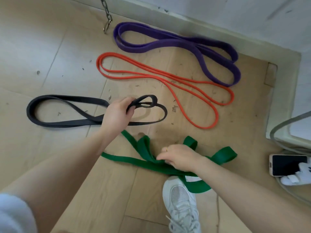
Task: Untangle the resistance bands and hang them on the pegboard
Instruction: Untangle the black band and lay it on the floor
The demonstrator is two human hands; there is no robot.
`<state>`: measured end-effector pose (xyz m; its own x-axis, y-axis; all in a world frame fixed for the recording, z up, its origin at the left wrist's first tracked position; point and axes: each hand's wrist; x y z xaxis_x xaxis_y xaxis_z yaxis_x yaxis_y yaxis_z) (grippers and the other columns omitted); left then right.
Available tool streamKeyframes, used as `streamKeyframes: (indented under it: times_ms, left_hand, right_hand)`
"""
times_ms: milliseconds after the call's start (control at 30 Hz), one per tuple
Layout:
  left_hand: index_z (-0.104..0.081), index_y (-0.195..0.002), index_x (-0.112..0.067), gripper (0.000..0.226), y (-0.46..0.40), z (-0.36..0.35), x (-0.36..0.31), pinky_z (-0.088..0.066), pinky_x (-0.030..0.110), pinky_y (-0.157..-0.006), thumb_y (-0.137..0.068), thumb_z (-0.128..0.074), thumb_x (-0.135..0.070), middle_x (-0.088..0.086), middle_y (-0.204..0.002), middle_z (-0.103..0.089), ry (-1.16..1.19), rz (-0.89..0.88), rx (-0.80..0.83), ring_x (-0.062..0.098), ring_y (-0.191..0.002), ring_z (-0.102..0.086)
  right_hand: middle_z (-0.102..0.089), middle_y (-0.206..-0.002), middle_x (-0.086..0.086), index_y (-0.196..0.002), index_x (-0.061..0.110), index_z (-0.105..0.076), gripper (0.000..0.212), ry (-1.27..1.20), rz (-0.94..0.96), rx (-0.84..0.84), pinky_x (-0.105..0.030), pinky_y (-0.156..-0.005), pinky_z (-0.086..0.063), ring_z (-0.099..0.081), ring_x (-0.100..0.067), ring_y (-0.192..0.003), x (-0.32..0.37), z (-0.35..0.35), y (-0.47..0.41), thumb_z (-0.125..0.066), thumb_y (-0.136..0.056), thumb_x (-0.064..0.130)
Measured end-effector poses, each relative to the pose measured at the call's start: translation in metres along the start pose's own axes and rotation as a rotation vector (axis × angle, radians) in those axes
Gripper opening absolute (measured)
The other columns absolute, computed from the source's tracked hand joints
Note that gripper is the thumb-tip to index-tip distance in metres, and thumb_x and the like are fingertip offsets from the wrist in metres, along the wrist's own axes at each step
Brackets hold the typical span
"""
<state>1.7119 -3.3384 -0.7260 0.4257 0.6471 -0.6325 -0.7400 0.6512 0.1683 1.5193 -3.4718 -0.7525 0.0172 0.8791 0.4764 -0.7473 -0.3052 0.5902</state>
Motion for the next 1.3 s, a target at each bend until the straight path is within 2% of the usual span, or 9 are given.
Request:
streamKeyframes:
  times_ms: [100, 233, 300, 433, 667, 867, 967, 1167, 1300]
  left_hand:
    - [-0.061, -0.110, -0.005, 0.023, -0.002, -0.006, 0.000, -0.042, 0.034, -0.078, -0.089, -0.051, -0.006, 0.011, -0.096, -0.065, -0.027, -0.006, 0.044, 0.030, -0.091, -0.057]
    - [-0.061, -0.111, -0.010, 0.024, -0.005, -0.023, 0.006, -0.047, 0.044, -0.078, -0.090, -0.051, -0.011, 0.013, -0.098, -0.067, -0.185, -0.023, 0.152, 0.035, -0.092, -0.058]
    - [-0.059, -0.114, -0.012, 0.025, -0.007, -0.029, 0.006, -0.045, 0.043, -0.081, -0.091, -0.049, -0.013, 0.011, -0.100, -0.066, -0.252, -0.024, 0.191, 0.032, -0.094, -0.057]
    - [-0.056, -0.120, -0.015, 0.028, -0.014, -0.039, 0.006, -0.042, 0.040, -0.087, -0.094, -0.045, -0.016, 0.008, -0.108, -0.064, -0.324, -0.037, 0.248, 0.030, -0.102, -0.054]
    - [-0.060, -0.117, -0.011, 0.027, -0.030, -0.036, 0.013, -0.042, 0.039, -0.092, -0.092, -0.050, -0.014, 0.006, -0.119, -0.060, -0.252, -0.087, 0.166, 0.028, -0.108, -0.054]
    - [-0.049, -0.128, -0.014, 0.039, -0.043, -0.028, 0.022, -0.043, 0.043, -0.096, -0.090, -0.057, -0.020, 0.008, -0.125, -0.058, -0.161, 0.011, 0.104, 0.028, -0.113, -0.053]
    - [-0.045, -0.132, -0.011, 0.043, -0.035, -0.024, 0.040, -0.038, 0.045, -0.102, -0.091, -0.054, -0.017, 0.010, -0.135, -0.050, -0.216, 0.028, 0.081, 0.031, -0.122, -0.046]
    - [-0.033, -0.141, -0.010, 0.060, -0.002, -0.008, 0.084, -0.017, 0.039, -0.114, -0.091, -0.053, -0.034, 0.009, -0.148, -0.034, -0.338, 0.014, 0.239, 0.028, -0.138, -0.028]
    - [-0.017, -0.147, -0.012, 0.071, 0.011, -0.002, 0.100, -0.006, 0.037, -0.116, -0.088, -0.058, -0.020, 0.011, -0.153, -0.023, -0.499, -0.060, 0.245, 0.028, -0.142, -0.018]
  right_hand:
    - [-0.053, -0.126, -0.005, -0.131, 0.018, -0.052, 0.041, -0.157, -0.088, 0.134, -0.037, -0.091, -0.043, -0.049, -0.024, -0.115, 0.022, -0.014, 0.008, -0.047, -0.095, 0.036]
    - [-0.061, -0.099, -0.001, -0.102, 0.014, -0.060, 0.042, -0.756, -0.459, -0.567, -0.030, -0.078, -0.046, -0.057, -0.016, -0.089, 0.016, 0.025, -0.003, -0.051, -0.086, 0.051]
    - [-0.055, -0.118, 0.000, -0.120, 0.015, -0.050, 0.038, -0.862, -0.623, -0.796, -0.027, -0.086, -0.046, -0.055, -0.014, -0.103, 0.002, 0.047, -0.018, -0.053, -0.091, 0.039]
    - [-0.039, -0.145, -0.002, -0.141, 0.018, -0.034, 0.059, -0.745, -0.468, -0.631, -0.031, -0.108, -0.029, -0.036, -0.017, -0.133, -0.023, 0.074, -0.055, -0.058, -0.089, 0.032]
    - [-0.063, -0.090, -0.004, -0.102, 0.016, -0.056, 0.011, -0.382, -0.422, -0.508, -0.042, -0.077, -0.052, -0.059, -0.023, -0.081, -0.038, 0.077, -0.078, -0.048, -0.094, 0.019]
    - [-0.060, -0.085, 0.003, -0.102, 0.020, -0.053, 0.010, -0.976, -0.520, -0.698, -0.026, -0.059, -0.052, -0.058, -0.011, -0.061, -0.043, 0.102, -0.093, -0.052, -0.093, 0.017]
    - [-0.056, -0.098, 0.007, -0.127, 0.016, -0.044, 0.039, -1.132, -0.658, -0.734, -0.031, -0.078, -0.055, -0.062, -0.013, -0.075, -0.045, 0.100, -0.101, -0.057, -0.091, 0.019]
    - [-0.035, -0.146, -0.005, -0.135, 0.017, -0.046, 0.043, -0.119, -0.498, -0.695, -0.045, -0.109, -0.032, -0.035, -0.027, -0.131, -0.037, 0.079, -0.092, -0.052, -0.092, 0.022]
    - [-0.006, -0.159, -0.002, -0.149, 0.020, -0.011, 0.080, 0.165, -0.173, -0.312, -0.042, -0.115, 0.007, 0.000, -0.023, -0.146, -0.019, 0.082, -0.110, -0.051, -0.088, 0.051]
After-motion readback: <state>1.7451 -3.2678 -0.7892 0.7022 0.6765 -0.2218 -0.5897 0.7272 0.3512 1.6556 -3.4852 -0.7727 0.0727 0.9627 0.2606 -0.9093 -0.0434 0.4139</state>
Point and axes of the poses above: each hand's wrist, its own y-axis away from the middle knuckle, its own z-axis out of the back of the hand, x = y × z
